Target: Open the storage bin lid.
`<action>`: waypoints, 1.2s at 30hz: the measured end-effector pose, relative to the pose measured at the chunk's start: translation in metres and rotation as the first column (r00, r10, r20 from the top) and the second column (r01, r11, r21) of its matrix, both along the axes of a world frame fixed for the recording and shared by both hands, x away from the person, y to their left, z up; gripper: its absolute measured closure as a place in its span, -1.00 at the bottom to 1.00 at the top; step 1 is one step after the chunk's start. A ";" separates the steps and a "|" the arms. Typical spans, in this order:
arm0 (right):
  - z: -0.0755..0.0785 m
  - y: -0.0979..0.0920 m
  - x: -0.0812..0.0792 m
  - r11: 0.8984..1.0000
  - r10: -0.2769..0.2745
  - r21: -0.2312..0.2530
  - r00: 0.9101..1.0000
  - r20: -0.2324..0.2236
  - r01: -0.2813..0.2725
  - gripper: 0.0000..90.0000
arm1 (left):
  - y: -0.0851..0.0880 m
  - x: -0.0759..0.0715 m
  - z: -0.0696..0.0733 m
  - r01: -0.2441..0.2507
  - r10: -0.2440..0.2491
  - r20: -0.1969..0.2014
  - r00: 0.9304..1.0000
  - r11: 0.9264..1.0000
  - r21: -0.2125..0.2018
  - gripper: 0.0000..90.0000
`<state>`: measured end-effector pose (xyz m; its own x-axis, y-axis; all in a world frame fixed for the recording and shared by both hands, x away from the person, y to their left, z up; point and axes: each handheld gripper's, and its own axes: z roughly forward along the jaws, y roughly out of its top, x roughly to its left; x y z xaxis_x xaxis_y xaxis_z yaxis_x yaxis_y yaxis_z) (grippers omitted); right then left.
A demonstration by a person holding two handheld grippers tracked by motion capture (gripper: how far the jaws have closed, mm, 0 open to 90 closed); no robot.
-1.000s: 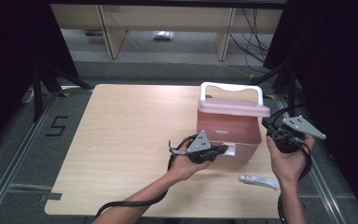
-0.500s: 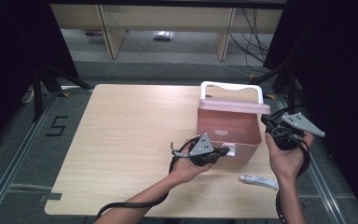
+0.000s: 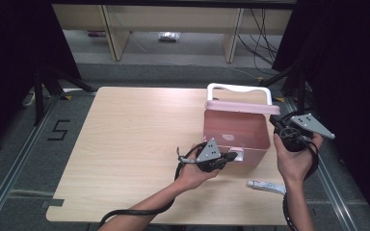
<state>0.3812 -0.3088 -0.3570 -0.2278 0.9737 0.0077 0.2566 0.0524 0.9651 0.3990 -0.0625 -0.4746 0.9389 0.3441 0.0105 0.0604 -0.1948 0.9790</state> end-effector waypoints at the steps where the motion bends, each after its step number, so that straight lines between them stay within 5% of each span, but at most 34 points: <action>1: 0.000 0.001 0.001 1.000 0.001 0.011 1.000 0.005 -0.001 1.00 | 0.000 0.000 0.000 0.000 0.000 0.001 1.000 1.000 0.000 0.99; 36: 0.005 0.007 0.026 0.999 -0.042 0.010 0.997 0.059 0.041 1.00 | -0.001 0.000 0.000 -0.003 0.003 -0.001 1.000 1.000 -0.001 0.99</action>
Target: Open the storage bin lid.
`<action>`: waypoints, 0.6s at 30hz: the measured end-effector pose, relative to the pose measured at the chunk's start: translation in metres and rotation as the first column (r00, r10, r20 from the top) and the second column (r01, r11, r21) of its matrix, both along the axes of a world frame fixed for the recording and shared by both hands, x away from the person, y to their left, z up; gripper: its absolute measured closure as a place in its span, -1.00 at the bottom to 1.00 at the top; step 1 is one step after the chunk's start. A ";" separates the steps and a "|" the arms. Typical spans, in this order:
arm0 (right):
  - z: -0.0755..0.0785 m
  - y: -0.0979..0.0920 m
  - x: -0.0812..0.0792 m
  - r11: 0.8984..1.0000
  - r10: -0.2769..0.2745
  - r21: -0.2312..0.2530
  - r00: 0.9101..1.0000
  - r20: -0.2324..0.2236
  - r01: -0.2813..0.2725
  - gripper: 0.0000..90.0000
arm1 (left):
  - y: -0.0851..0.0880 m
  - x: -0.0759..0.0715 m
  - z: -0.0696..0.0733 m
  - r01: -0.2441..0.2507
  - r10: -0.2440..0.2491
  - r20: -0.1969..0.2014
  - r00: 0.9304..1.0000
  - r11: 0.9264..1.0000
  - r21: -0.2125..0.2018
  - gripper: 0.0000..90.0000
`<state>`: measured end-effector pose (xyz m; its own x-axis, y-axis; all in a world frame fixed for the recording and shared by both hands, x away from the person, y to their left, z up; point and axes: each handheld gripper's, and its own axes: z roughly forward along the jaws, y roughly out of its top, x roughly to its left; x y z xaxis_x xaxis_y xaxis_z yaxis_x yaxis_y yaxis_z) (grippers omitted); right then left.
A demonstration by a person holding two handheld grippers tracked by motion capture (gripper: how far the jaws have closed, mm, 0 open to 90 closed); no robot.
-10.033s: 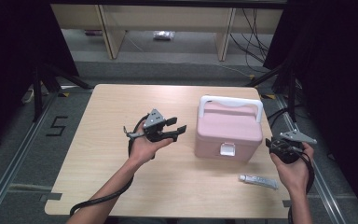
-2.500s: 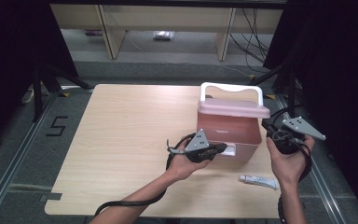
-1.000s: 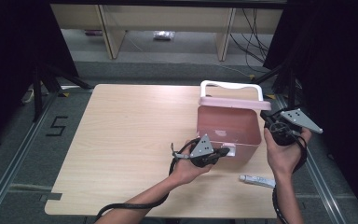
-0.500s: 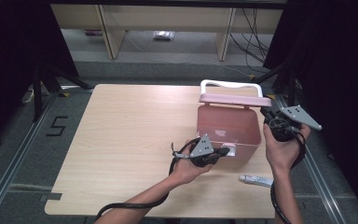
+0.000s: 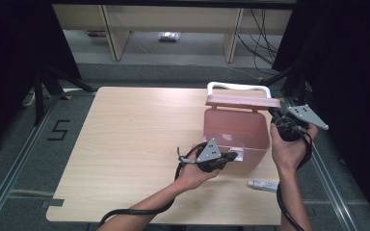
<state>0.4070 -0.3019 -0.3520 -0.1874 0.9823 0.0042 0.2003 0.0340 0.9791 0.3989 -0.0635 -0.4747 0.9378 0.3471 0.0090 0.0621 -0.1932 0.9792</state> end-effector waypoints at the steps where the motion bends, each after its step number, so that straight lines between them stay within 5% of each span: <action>1: 0.000 0.000 0.001 1.000 -0.006 -0.004 1.000 0.012 0.006 1.00 | 0.000 0.000 0.000 -0.001 0.001 -0.001 1.000 1.000 -0.001 0.99; 18: -0.001 0.003 0.016 1.000 -0.029 -0.009 1.000 0.009 0.029 1.00 | -0.001 0.000 0.000 -0.002 0.002 0.005 1.000 1.000 0.003 0.99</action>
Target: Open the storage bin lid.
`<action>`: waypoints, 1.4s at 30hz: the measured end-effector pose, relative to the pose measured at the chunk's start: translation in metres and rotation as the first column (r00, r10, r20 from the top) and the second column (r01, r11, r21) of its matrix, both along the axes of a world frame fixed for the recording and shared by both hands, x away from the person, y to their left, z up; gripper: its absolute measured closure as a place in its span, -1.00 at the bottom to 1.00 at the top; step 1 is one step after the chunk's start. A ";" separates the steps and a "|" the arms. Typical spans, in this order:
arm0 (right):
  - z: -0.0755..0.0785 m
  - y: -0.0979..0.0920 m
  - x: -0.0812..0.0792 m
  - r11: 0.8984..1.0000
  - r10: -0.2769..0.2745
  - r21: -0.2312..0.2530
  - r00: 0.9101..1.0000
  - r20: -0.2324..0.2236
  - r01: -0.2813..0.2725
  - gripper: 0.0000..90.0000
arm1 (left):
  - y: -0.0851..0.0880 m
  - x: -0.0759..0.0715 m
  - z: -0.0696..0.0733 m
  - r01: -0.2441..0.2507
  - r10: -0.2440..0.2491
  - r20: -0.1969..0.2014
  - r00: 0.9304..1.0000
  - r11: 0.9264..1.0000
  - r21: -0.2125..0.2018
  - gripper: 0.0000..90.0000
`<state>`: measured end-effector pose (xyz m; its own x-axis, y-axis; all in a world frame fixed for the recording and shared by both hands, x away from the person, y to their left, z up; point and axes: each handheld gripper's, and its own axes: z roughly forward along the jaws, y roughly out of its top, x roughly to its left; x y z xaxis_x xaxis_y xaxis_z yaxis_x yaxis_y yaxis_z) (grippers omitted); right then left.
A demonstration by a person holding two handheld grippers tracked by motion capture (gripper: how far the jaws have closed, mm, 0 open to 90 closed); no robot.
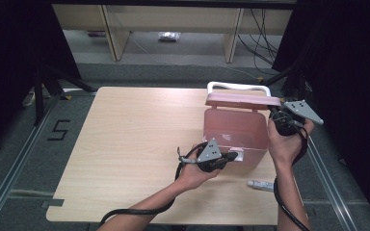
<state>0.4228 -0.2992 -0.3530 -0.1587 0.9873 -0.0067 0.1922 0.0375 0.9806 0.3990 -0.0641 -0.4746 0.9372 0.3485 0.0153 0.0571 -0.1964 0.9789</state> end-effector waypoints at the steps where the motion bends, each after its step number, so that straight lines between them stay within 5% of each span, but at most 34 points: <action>1: -0.001 -0.001 0.002 1.000 0.002 -0.001 1.000 0.006 -0.002 1.00 | 0.000 0.000 0.000 0.000 0.000 -0.001 1.000 1.000 -0.001 0.99; 42: 0.003 -0.001 0.020 0.999 -0.032 0.001 0.999 0.014 0.032 1.00 | -0.001 0.000 0.000 0.001 -0.001 -0.002 1.000 1.000 0.000 0.99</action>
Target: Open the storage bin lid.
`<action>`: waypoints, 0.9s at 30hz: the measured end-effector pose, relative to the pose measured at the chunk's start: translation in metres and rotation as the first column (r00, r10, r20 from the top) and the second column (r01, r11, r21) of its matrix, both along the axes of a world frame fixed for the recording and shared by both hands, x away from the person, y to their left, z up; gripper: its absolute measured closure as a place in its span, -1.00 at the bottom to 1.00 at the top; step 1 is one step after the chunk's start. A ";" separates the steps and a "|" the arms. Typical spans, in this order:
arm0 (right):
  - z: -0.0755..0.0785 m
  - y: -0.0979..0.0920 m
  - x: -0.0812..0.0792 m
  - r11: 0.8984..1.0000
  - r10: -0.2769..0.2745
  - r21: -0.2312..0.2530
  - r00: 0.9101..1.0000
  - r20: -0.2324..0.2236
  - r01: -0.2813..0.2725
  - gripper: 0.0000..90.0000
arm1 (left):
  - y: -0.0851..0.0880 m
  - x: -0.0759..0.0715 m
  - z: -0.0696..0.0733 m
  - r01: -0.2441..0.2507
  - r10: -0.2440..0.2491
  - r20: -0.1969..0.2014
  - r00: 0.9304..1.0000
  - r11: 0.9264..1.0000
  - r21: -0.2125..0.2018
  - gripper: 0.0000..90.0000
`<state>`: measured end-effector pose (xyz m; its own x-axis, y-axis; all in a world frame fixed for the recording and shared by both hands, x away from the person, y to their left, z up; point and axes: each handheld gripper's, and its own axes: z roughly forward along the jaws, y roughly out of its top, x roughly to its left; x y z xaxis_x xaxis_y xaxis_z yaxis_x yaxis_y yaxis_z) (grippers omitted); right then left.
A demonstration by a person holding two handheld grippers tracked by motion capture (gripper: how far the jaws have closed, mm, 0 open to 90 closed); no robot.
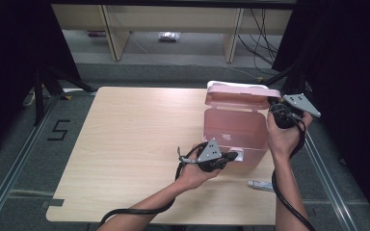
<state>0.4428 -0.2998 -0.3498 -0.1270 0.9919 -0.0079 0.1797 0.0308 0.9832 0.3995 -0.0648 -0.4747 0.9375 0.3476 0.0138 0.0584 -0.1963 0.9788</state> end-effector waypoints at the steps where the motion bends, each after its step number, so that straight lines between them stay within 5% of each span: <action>1: 0.000 0.000 0.000 1.000 0.000 0.003 1.000 0.000 0.000 1.00 | 0.000 0.000 0.000 0.000 0.000 0.000 1.000 1.000 -0.001 0.99; 27: -0.001 -0.001 0.015 1.000 -0.008 -0.009 1.000 -0.026 0.008 1.00 | 0.000 0.000 -0.001 0.000 0.000 -0.003 1.000 1.000 -0.007 0.99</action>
<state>0.4579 -0.3011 -0.3511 -0.1197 0.9927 -0.0138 0.2050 0.0383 0.9780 0.3998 -0.0650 -0.4753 0.9376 0.3476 0.0083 0.0617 -0.1899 0.9799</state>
